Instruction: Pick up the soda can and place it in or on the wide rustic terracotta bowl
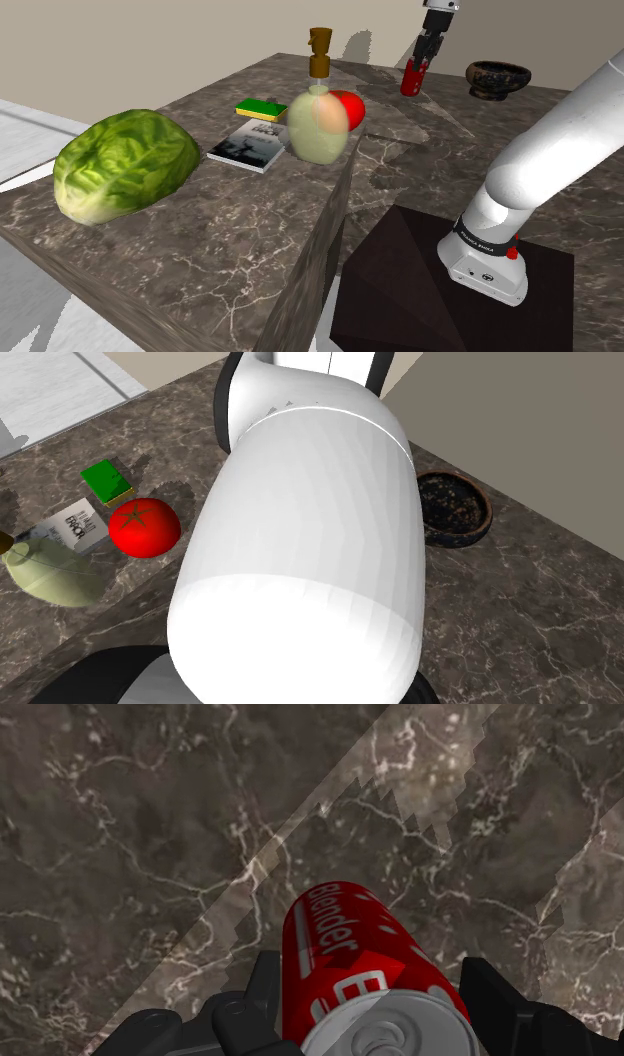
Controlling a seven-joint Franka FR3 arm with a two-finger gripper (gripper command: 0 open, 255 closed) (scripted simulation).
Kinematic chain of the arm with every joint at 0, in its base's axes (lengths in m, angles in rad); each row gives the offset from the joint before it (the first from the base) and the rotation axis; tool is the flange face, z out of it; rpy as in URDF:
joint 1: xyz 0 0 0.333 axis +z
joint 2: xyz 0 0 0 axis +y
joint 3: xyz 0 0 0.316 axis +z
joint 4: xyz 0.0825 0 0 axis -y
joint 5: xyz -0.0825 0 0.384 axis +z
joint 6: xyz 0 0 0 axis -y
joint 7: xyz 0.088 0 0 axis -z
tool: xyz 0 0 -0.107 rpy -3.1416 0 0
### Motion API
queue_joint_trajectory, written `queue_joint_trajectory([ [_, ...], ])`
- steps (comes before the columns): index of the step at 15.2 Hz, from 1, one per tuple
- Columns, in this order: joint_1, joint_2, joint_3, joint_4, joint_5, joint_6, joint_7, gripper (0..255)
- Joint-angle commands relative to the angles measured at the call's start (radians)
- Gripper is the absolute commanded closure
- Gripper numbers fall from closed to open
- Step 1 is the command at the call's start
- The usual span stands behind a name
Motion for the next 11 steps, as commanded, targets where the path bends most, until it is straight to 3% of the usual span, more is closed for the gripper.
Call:
queue_joint_trajectory([
  [1, 0.000, 0.000, 0.000, -0.001, 0.000, 0.000, 0.000, 255],
  [6, 0.000, 0.001, 0.000, -0.001, 0.000, 0.000, 0.000, 255],
  [11, 0.003, 0.003, 0.004, 0.068, 0.003, -0.067, 0.004, 255],
])
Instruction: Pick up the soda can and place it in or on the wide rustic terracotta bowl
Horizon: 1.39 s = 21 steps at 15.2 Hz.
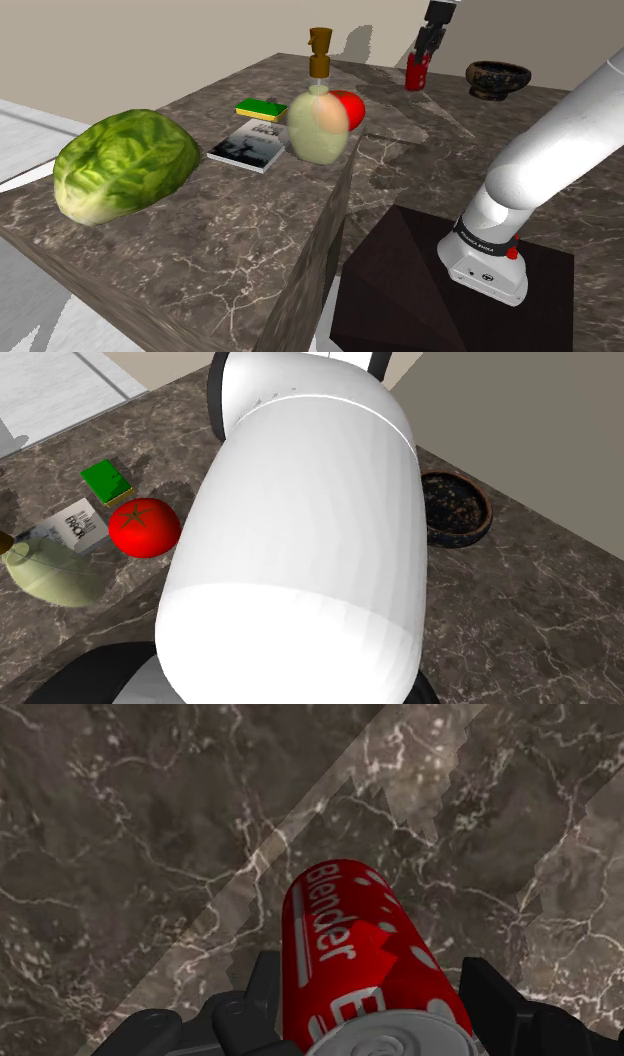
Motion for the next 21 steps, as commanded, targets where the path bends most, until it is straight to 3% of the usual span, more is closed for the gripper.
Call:
queue_joint_trajectory([
  [1, 0.001, -0.003, 0.003, 0.023, -0.001, -0.026, 0.003, 255],
  [21, 0.014, 0.077, -0.006, 0.370, 0.038, -0.302, -0.006, 255],
])
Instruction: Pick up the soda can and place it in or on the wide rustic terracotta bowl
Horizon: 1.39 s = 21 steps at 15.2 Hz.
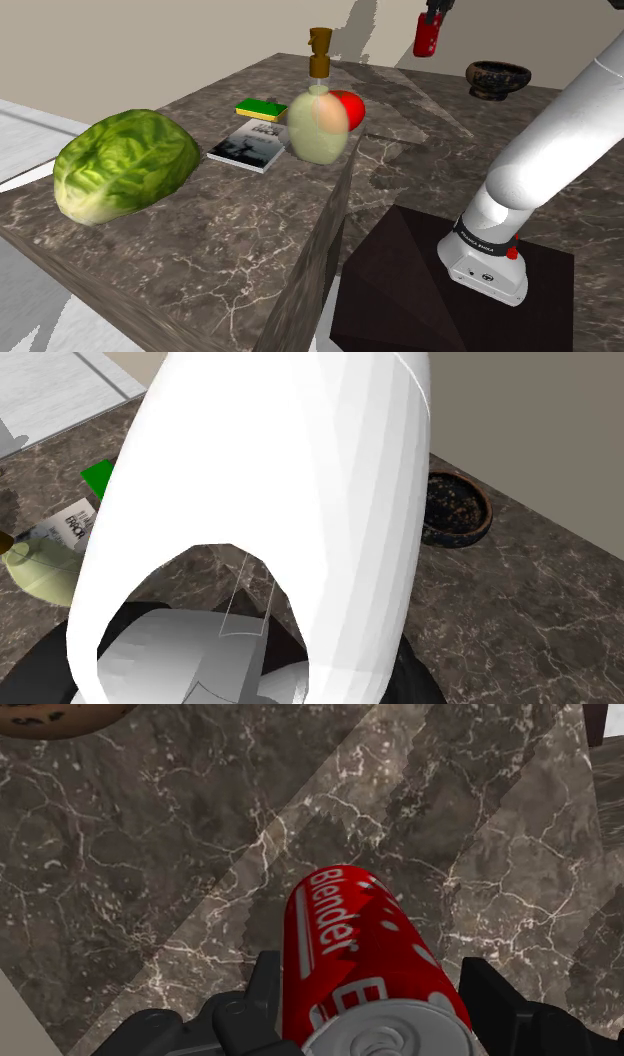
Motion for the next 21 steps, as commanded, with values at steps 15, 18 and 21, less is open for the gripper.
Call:
queue_joint_trajectory([
  [15, -0.075, 0.058, -0.139, 0.212, 0.004, -0.173, -0.215, 255],
  [18, -0.107, 0.086, -0.198, 0.257, 0.011, -0.200, -0.307, 255],
  [21, -0.146, 0.135, -0.268, 0.317, 0.035, -0.230, -0.410, 255],
])
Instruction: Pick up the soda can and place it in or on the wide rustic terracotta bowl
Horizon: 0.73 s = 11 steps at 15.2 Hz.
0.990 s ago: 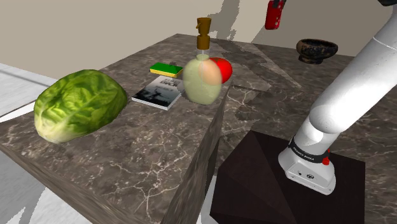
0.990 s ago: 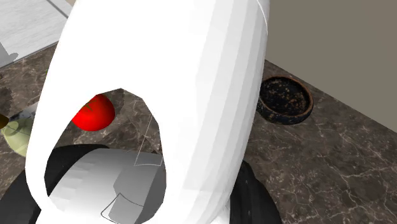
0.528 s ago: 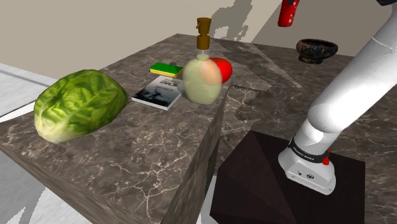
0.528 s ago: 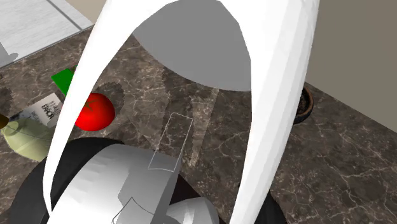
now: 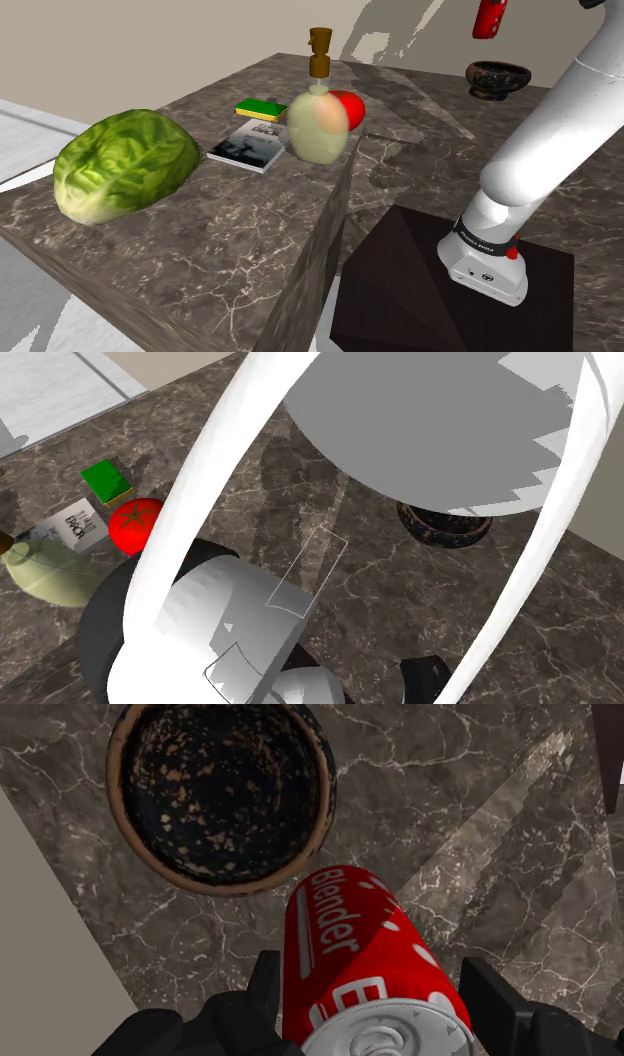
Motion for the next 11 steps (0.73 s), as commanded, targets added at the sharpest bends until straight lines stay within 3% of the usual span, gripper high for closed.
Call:
queue_joint_trajectory([
  [1, -0.031, 0.049, -0.055, 0.056, 0.028, -0.026, -0.080, 255],
  [5, -0.130, 0.173, -0.160, 0.176, 0.118, -0.081, -0.250, 255],
  [6, -0.170, 0.213, -0.182, 0.213, 0.150, -0.099, -0.297, 255],
  [7, -0.245, 0.281, -0.211, 0.281, 0.209, -0.133, -0.368, 255],
  [11, -0.175, 0.192, -0.188, 0.139, 0.126, -0.040, -0.326, 255],
])
